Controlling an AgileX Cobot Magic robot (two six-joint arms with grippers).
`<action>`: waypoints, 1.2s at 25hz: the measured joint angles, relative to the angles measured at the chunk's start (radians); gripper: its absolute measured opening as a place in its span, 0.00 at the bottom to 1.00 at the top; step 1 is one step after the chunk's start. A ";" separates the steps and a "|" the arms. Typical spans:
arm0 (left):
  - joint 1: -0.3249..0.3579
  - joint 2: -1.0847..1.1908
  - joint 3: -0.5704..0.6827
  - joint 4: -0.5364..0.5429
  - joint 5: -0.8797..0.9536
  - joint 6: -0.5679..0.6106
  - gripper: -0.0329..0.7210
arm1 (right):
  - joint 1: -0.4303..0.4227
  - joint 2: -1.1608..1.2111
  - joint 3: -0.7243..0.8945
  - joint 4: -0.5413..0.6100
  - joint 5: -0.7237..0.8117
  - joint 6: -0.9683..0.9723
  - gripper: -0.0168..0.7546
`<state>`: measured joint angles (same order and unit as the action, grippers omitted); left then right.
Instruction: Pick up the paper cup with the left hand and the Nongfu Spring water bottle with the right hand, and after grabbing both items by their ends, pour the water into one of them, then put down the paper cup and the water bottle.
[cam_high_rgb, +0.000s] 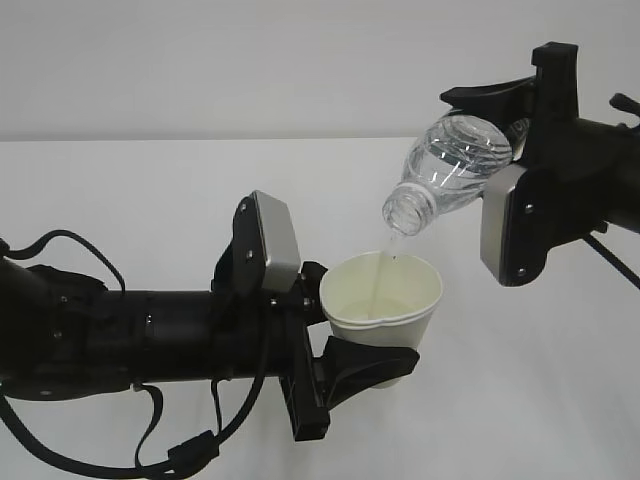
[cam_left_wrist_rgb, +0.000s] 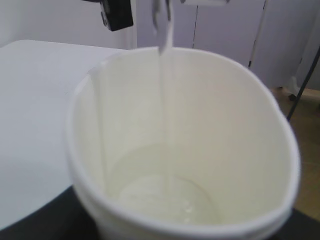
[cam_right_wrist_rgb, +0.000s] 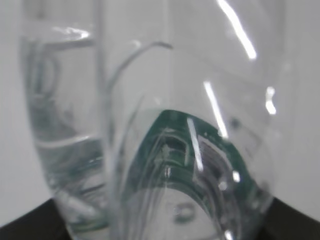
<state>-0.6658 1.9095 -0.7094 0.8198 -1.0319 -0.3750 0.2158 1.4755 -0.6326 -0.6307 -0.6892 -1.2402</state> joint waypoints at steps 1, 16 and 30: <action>0.000 0.000 0.000 0.000 0.000 0.000 0.64 | 0.000 0.000 0.000 0.000 0.000 0.000 0.60; 0.000 0.000 0.000 0.000 0.000 0.000 0.64 | 0.000 0.000 0.000 0.000 0.000 0.000 0.58; 0.000 0.000 0.000 0.000 0.000 -0.001 0.64 | 0.000 0.000 -0.001 0.000 0.000 -0.032 0.58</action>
<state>-0.6658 1.9095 -0.7094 0.8198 -1.0319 -0.3758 0.2158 1.4755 -0.6334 -0.6307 -0.6892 -1.2723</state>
